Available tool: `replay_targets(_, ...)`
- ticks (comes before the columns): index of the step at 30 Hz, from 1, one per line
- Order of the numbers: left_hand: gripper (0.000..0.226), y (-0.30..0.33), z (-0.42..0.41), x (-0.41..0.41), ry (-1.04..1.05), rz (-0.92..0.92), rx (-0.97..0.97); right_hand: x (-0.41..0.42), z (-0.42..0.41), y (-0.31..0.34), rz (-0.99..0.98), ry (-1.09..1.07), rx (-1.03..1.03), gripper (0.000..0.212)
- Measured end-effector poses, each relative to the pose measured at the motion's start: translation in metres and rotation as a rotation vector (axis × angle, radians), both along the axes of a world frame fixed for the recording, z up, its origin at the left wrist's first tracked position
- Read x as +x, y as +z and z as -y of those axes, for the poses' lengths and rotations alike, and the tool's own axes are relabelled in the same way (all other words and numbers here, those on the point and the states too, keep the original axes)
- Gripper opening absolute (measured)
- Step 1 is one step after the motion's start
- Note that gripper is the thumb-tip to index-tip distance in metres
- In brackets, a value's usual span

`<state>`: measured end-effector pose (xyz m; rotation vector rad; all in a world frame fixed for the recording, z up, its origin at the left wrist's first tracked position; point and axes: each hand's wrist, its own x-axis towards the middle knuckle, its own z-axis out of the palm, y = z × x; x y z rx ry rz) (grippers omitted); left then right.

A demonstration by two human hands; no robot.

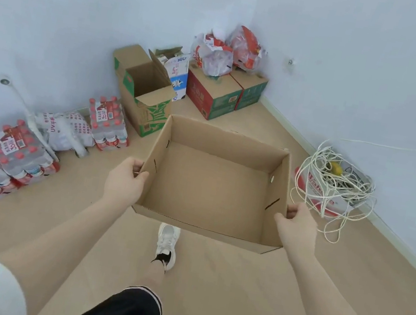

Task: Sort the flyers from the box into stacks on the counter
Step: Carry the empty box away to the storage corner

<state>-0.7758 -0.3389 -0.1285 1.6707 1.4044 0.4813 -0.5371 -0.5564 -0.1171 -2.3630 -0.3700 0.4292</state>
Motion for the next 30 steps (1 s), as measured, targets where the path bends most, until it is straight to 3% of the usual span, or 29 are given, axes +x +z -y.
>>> replay_targets(8, 0.015, 0.009, -0.185, 0.149, -0.063, -0.098, 0.048, 0.146, -0.177, -0.013, -0.058, -0.069, -0.107, 0.014)
replay_targets(11, 0.018, 0.017, -0.236, 0.194, -0.071, -0.136, 0.049, 0.19, -0.226, -0.01, -0.039, -0.066, -0.105, 0.03)
replay_targets(15, 0.021, 0.023, -0.291, 0.252, -0.105, -0.176, 0.094, 0.251, -0.29, -0.007, 0.178, 0.095, -0.23, 0.053)
replay_targets(18, 0.022, 0.026, -0.33, 0.295, -0.133, -0.185, 0.156, 0.297, -0.351, -0.009, 0.261, 0.355, -0.348, 0.033)
replay_targets(22, 0.021, 0.011, -0.393, 0.354, -0.042, -0.132, 0.155, 0.364, -0.439, -0.029, 0.207, 0.533, -0.371, 0.011)
replay_targets(24, 0.022, -0.004, -0.427, 0.382, 0.022, -0.101, 0.151, 0.397, -0.481, -0.041, 0.203, 0.589, -0.393, 0.01)
replay_targets(27, 0.046, -0.033, -0.466, 0.421, 0.203, -0.123, 0.148, 0.443, -0.537, -0.067, 0.193, 0.644, -0.469, 0.013)
replay_targets(30, 0.07, -0.07, -0.478, 0.446, 0.484, -0.057, -0.134, 0.477, -0.585, -0.1, 0.159, 0.672, -0.527, 0.011)
